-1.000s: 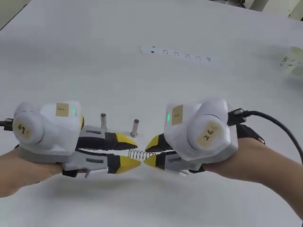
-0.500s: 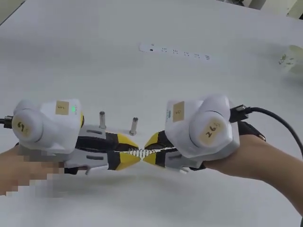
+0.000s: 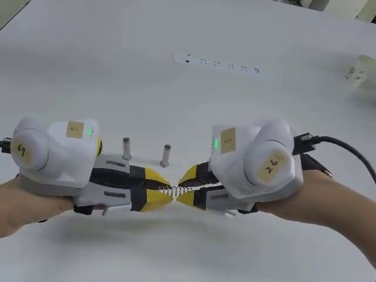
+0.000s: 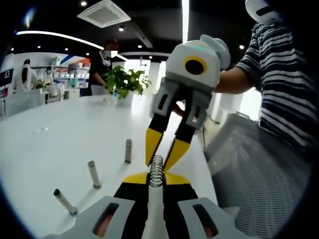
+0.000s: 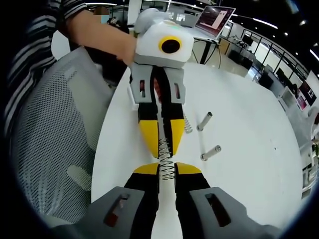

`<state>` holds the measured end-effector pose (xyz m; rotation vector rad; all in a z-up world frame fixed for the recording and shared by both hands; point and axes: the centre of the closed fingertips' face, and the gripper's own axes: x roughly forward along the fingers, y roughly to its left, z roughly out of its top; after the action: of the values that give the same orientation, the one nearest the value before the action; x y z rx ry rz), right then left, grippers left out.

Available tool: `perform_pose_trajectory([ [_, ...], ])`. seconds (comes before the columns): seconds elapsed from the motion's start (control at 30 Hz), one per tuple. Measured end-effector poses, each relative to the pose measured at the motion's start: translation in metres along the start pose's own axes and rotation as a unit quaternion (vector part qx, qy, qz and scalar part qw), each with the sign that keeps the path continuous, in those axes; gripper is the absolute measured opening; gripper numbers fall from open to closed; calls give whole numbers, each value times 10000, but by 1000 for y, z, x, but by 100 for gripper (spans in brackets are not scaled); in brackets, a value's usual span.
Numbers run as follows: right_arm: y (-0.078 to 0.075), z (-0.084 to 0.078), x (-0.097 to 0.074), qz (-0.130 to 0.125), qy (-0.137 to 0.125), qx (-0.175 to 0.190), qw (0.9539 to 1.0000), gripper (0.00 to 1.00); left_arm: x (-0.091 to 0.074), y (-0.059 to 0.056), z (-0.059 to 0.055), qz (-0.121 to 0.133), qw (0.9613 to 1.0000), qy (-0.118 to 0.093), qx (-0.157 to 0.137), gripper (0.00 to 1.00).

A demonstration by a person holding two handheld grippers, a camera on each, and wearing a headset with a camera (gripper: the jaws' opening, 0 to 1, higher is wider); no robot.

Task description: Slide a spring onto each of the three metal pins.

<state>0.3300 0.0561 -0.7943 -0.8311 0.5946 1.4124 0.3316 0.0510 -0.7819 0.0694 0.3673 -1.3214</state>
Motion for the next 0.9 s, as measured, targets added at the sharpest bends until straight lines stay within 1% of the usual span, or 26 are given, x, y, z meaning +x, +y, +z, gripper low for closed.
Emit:
perform_pose_trajectory([
  [0.2,1,-1,-1,18,-43,-59,10000,10,1,-2,1,-80,10000,14,-7,1],
  [0.3,3,-4,-2,35,-47,-24,10000,12,1,-3,3,-108,9999,1,3,1],
  [0.43,4,-8,-5,35,-85,51,9999,12,-1,-4,0,-151,9999,55,15,1],
  [0.53,4,-10,-6,50,-153,107,9998,11,-3,-4,0,-165,9998,63,4,1],
  [0.67,6,-5,-8,114,-362,154,9992,10,-2,-6,1,-191,9998,77,18,1],
  [0.7,5,-5,-8,98,-383,145,9991,9,-2,-7,1,-229,9997,75,21,1],
  [0.9,7,-7,-9,116,-441,67,9989,8,-1,-9,3,-264,9996,93,35,1],
])
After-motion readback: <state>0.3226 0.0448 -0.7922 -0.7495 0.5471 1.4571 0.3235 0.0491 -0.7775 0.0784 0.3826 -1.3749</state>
